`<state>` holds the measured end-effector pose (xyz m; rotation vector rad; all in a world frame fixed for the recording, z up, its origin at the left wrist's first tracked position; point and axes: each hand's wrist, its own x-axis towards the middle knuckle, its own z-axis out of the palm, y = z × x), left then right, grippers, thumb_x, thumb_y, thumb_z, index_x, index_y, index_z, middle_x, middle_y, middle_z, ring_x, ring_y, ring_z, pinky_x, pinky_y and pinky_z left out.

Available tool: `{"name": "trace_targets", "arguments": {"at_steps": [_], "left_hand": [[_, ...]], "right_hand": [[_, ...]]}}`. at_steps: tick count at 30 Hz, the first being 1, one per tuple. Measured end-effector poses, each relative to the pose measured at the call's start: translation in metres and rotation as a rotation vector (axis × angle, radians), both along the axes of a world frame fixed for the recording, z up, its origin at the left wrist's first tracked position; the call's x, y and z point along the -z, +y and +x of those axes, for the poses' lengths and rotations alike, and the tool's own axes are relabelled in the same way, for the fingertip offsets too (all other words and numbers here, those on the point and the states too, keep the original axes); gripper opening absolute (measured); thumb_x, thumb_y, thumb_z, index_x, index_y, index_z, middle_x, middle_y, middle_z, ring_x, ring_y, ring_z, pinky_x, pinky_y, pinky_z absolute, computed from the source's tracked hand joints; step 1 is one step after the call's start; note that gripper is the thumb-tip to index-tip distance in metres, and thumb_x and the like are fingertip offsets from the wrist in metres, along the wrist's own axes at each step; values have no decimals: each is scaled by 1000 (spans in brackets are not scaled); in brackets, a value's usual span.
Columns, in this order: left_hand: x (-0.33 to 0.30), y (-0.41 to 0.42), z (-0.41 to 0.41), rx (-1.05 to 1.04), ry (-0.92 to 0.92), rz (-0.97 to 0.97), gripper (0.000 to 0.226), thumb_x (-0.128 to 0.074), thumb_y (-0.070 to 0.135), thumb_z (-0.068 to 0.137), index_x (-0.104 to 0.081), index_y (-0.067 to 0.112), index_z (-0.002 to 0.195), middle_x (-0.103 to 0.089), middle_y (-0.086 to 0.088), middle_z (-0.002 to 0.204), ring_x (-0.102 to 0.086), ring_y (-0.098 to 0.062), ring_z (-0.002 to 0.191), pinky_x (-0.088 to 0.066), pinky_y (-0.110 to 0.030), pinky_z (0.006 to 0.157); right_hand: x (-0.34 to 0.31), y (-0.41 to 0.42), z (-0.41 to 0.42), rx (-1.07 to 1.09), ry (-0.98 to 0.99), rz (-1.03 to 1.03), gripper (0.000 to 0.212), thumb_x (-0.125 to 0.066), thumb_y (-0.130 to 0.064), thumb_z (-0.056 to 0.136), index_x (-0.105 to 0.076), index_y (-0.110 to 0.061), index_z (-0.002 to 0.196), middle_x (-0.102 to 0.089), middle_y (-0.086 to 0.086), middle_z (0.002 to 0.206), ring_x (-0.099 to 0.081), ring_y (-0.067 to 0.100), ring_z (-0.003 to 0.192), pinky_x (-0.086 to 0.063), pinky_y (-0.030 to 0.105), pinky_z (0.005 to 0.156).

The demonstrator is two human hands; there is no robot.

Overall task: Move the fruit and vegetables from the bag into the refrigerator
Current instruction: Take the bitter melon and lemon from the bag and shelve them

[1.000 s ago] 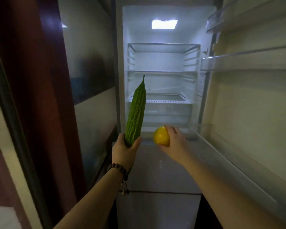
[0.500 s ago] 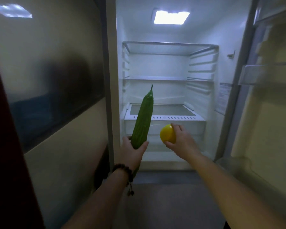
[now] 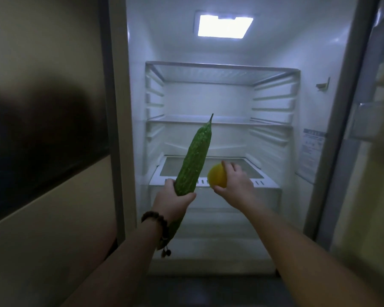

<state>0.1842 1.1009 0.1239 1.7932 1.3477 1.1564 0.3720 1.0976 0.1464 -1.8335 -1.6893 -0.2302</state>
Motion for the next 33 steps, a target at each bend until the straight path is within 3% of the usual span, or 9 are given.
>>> {"name": "trace_targets", "arguments": {"at_steps": [7, 13, 18, 21, 26, 33], "left_hand": [[-8, 11, -18, 51, 208, 61, 32, -75, 28, 75, -53, 26, 98, -62, 4, 87, -61, -8, 77, -54, -26, 66], [-61, -15, -17, 63, 215, 351, 37, -75, 28, 76, -53, 30, 105, -61, 13, 87, -60, 3, 73, -45, -8, 55], [-138, 0, -16, 105, 506, 517, 55, -76, 28, 75, -50, 21, 122, -59, 11, 100, -58, -3, 86, -51, -18, 73], [-173, 18, -2, 69, 670, 549, 54, -75, 31, 75, -45, 15, 118, -60, 0, 104, -60, -15, 91, -55, -29, 78], [-215, 61, 28, -91, 933, 687, 49, -67, 53, 77, -53, 20, 112, -58, -1, 100, -55, -17, 87, -53, -37, 78], [-234, 142, 67, -109, 1017, 681, 48, -65, 54, 79, -56, 21, 112, -57, 0, 106, -54, -19, 93, -46, -34, 75]], "right_hand": [[-7, 40, 36, -67, 34, -16, 75, -68, -41, 79, -29, -25, 141, -36, 6, 142, -40, 31, 123, -41, 40, 94], [-26, 57, 53, -43, -44, -10, 78, -68, -42, 78, -25, -26, 141, -33, 4, 142, -37, 27, 123, -39, 39, 93], [-43, 60, 61, -57, -16, 38, 78, -68, -41, 78, -25, -26, 142, -32, 5, 141, -36, 27, 122, -39, 39, 96], [-42, 61, 62, -96, -44, 79, 76, -68, -40, 79, -28, -22, 141, -34, 8, 139, -37, 30, 120, -39, 37, 94], [-47, 61, 65, -62, -37, 26, 78, -66, -42, 79, -23, -26, 142, -30, 5, 143, -37, 29, 121, -40, 37, 91], [-51, 54, 68, -60, -28, 23, 78, -67, -42, 79, -23, -29, 142, -29, 1, 143, -34, 26, 124, -38, 36, 97]]}}
